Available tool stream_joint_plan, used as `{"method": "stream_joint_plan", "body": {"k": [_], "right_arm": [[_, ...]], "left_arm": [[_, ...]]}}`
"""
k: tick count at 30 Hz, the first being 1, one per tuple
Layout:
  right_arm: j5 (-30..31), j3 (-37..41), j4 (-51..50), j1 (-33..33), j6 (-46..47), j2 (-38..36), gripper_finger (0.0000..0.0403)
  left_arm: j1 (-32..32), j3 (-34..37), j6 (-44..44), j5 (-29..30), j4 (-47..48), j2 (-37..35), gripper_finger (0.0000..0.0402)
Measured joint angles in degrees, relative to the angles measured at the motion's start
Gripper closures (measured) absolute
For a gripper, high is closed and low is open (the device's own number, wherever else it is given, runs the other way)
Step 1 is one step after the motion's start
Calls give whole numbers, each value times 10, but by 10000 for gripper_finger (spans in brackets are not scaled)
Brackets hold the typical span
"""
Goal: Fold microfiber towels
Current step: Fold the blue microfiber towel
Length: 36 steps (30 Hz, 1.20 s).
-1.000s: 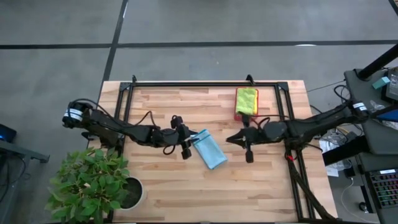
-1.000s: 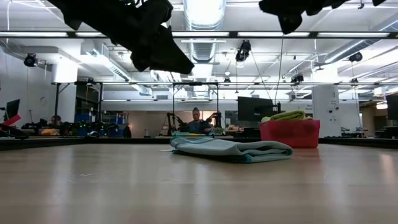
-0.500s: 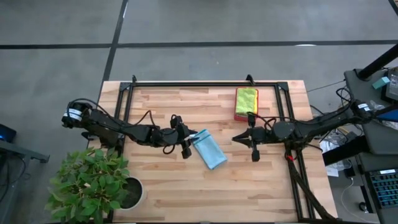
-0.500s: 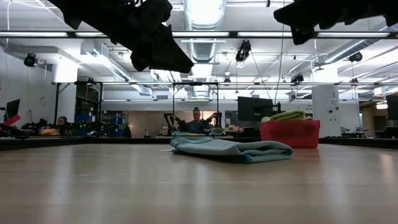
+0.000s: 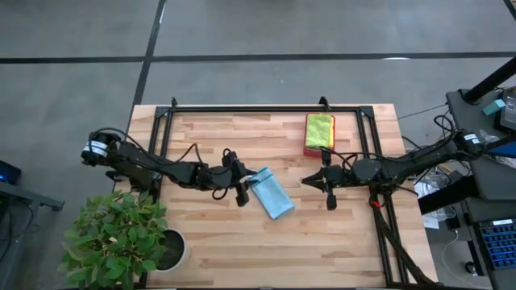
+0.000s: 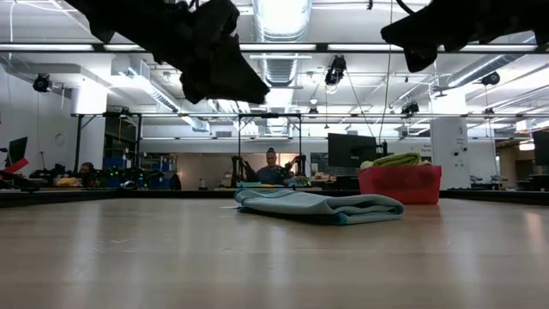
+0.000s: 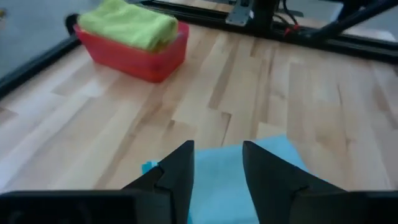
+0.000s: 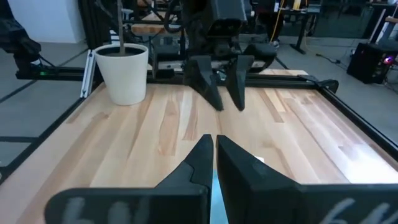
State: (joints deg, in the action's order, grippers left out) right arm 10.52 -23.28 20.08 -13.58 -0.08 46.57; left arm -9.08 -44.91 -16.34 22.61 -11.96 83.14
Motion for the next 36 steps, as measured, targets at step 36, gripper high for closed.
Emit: {"method": "stream_joint_plan", "body": {"k": [36], "right_arm": [[1,2,0,0,10,31,390]], "left_arm": [[51,-90,-28,-113,10,238,272]]}}
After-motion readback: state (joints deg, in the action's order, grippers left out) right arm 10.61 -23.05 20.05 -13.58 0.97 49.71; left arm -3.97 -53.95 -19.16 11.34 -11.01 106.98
